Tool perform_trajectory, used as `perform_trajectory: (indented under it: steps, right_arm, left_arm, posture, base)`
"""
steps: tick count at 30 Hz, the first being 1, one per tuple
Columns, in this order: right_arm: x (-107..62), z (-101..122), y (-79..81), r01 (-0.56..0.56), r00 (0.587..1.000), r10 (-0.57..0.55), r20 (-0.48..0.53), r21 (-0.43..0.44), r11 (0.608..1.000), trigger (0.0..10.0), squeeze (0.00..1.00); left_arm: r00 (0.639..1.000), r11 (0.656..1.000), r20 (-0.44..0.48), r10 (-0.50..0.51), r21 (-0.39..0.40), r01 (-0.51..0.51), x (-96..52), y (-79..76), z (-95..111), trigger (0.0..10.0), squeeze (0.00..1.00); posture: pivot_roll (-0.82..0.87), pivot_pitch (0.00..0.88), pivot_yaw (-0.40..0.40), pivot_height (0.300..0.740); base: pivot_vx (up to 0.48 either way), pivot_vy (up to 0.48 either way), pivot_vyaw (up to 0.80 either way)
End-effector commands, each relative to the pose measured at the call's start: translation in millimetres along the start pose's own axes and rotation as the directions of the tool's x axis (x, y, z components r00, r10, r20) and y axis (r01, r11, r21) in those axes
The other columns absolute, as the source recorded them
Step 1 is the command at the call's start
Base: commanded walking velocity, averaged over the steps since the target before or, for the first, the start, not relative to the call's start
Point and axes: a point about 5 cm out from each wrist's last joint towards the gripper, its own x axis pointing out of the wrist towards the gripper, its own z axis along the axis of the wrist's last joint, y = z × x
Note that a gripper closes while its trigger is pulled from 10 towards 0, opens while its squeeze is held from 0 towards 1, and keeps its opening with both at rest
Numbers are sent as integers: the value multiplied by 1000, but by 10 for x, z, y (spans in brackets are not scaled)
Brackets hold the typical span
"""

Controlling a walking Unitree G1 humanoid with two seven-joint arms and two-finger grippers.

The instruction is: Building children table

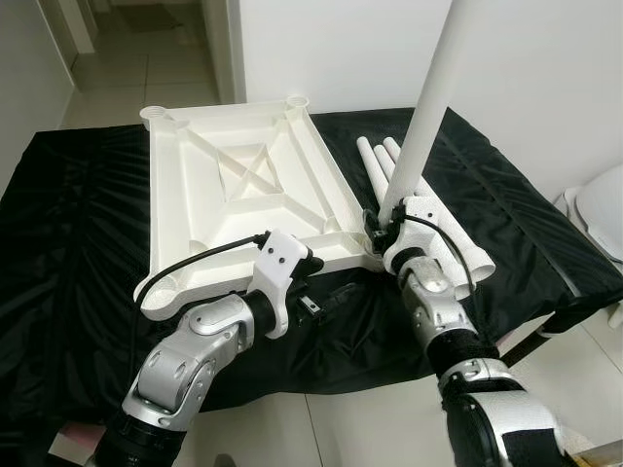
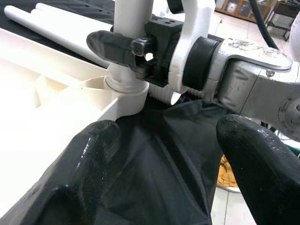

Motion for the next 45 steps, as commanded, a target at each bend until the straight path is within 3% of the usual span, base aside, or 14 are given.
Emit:
perform_trajectory:
  steps: [1, 11, 19, 20, 28, 32, 35, 38, 39, 40, 41, 45]
  right_arm:
    - [-51, -44, 40, 163, 987, -162, -19, 50, 985, 10000, 0]
    - [-80, -92, 433, 95, 993, -88, -81, 90, 991, 10000, 0]
    - [-103, -80, 456, 115, 991, -108, -83, 87, 990, 10000, 20]
    - [-105, -65, 462, 80, 995, -73, -72, 104, 991, 10000, 1000]
    - [-145, 62, 446, -90, 996, 86, 33, 149, 985, 10000, 1000]
    - [-159, 77, 431, -121, 992, 115, 47, 152, 981, 10000, 1000]
    - [-228, 127, 234, -268, 963, 259, 73, 152, 951, 10000, 980]
    - [-243, 131, 207, -300, 954, 292, 72, 162, 940, 10000, 980]
    - [-260, 150, 148, -345, 938, 337, 82, 122, 931, 10000, 0]
    - [-260, 150, 148, -345, 938, 337, 82, 122, 931, 10000, 0]
    - [-287, 179, 25, -423, 905, 418, 82, 69, 903, 10000, 0]
    - [-304, 188, -53, -498, 866, 496, 65, 36, 866, 10000, 0]
  left_arm:
    - [999, 999, -3, -33, 9, 33, 25, -42, 6, 10000, 0]
    - [999, 999, -3, -46, 10, 46, 41, -58, 1, 10000, 0]
    - [999, 999, -3, -48, 11, 48, 44, -68, -4, 10000, 0]
    - [999, 999, -3, -47, 11, 47, 43, -67, -3, 10000, 0]
    - [999, 999, -3, -41, 9, 41, 32, -71, -8, 10000, 0]
    - [999, 999, -3, -38, 8, 38, 29, -67, -7, 10000, 0]
    - [1000, 1000, -4, -30, 3, 30, 9, -67, -14, 10000, 0]
    - [1000, 1000, -5, -29, 3, 29, 7, -68, -16, 10000, 0]
    - [1000, 1000, -6, -27, 2, 27, -2, -64, -20, 10000, 0]
    - [1000, 1000, -6, -27, 2, 27, -2, -64, -20, 10000, 0]
    - [1000, 1000, -11, -27, 2, 27, -14, -59, -25, 10000, 0]
    - [1000, 1000, -13, -28, 3, 28, -15, -55, -20, 10000, 0]
  posture:
    - [-52, 21, -4, 740]
    - [-55, 12, -4, 740]
    - [-53, 7, -8, 740]
    - [-53, 7, -8, 740]
    - [-50, 17, -15, 740]
    - [-49, 18, -15, 740]
    - [-46, 27, -18, 740]
    - [-46, 27, -18, 740]
    - [-46, 34, -17, 740]
    - [-46, 34, -17, 740]
    - [-48, 40, -13, 740]
    - [-48, 41, -10, 740]
  base:
    - [0, 0, 0]
    - [0, 0, 0]
    - [0, 0, 0]
    - [0, 0, 0]
    - [0, 0, 0]
    - [0, 0, 0]
    - [0, 0, 0]
    - [0, 0, 0]
    - [0, 0, 0]
    - [0, 0, 0]
    - [0, 0, 0]
    - [0, 0, 0]
